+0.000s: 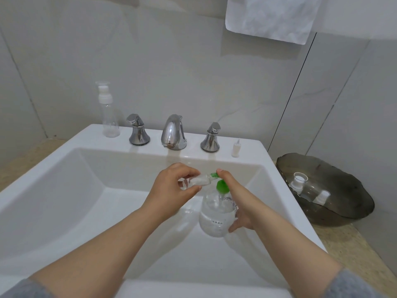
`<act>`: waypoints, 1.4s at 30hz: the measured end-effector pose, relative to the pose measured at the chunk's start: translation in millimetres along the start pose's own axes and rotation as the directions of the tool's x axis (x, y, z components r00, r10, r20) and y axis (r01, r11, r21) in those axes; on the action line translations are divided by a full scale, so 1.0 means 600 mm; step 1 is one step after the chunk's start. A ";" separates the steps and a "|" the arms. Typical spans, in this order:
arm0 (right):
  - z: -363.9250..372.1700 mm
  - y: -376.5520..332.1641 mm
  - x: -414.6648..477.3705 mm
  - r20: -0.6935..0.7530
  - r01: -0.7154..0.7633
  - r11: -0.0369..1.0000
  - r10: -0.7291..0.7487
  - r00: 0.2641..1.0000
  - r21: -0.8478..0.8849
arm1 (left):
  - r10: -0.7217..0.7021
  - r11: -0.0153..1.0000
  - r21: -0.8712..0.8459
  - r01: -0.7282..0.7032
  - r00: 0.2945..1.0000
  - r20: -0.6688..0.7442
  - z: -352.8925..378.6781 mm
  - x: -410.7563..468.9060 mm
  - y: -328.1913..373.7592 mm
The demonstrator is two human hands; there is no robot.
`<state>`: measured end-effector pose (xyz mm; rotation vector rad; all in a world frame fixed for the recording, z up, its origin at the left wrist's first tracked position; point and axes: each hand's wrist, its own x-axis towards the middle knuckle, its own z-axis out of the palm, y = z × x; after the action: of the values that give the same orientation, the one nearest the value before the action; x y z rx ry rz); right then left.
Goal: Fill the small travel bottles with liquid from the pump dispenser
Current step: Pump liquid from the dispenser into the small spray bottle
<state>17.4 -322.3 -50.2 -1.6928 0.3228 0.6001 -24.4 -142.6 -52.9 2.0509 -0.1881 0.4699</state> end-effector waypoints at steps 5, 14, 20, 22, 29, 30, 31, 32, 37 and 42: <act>0.002 -0.002 -0.001 -0.002 0.012 0.999 -0.012 1.000 -0.032 | -0.001 1.000 0.024 0.001 1.000 0.011 0.001 -0.003 -0.002; -0.008 0.001 -0.016 0.050 -0.003 1.000 0.002 0.999 0.009 | -0.014 1.000 0.001 0.014 1.000 -0.023 0.001 0.001 0.006; 0.002 0.001 -0.014 0.026 0.007 0.999 -0.008 1.000 0.039 | -0.020 1.000 0.002 0.020 0.999 -0.033 0.000 0.002 0.002; 0.001 0.000 -0.016 0.040 0.010 0.998 -0.013 0.999 0.058 | -0.023 1.000 0.001 0.023 0.999 -0.032 0.000 0.003 0.002; -0.002 0.001 -0.014 0.066 0.025 0.999 -0.027 0.997 0.038 | -0.023 1.000 0.002 0.023 0.999 -0.025 0.001 0.002 0.000; -0.002 0.000 -0.014 0.064 0.033 0.999 -0.035 0.997 0.032 | -0.022 1.000 0.004 0.022 1.000 -0.022 0.001 0.002 -0.001; -0.001 -0.001 -0.014 0.062 0.035 0.999 -0.037 0.997 0.024 | -0.021 1.000 0.011 0.021 1.000 -0.017 0.000 0.001 -0.002; 0.000 -0.001 -0.012 0.056 0.031 0.999 -0.032 0.998 0.014 | -0.018 1.000 0.020 0.018 1.000 -0.010 0.000 0.001 -0.003; -0.002 -0.005 -0.011 0.057 0.013 0.999 -0.011 0.998 -0.033 | -0.010 0.999 0.043 0.010 1.000 0.007 0.002 -0.002 -0.005; -0.002 0.001 -0.016 0.043 0.002 0.998 0.001 0.999 -0.064 | -0.005 0.999 0.043 0.005 1.000 0.003 0.002 -0.002 -0.001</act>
<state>9.4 -324.4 -45.2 -1.7385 0.2746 0.6516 -25.1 -143.2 -54.6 2.0937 -0.1761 0.4709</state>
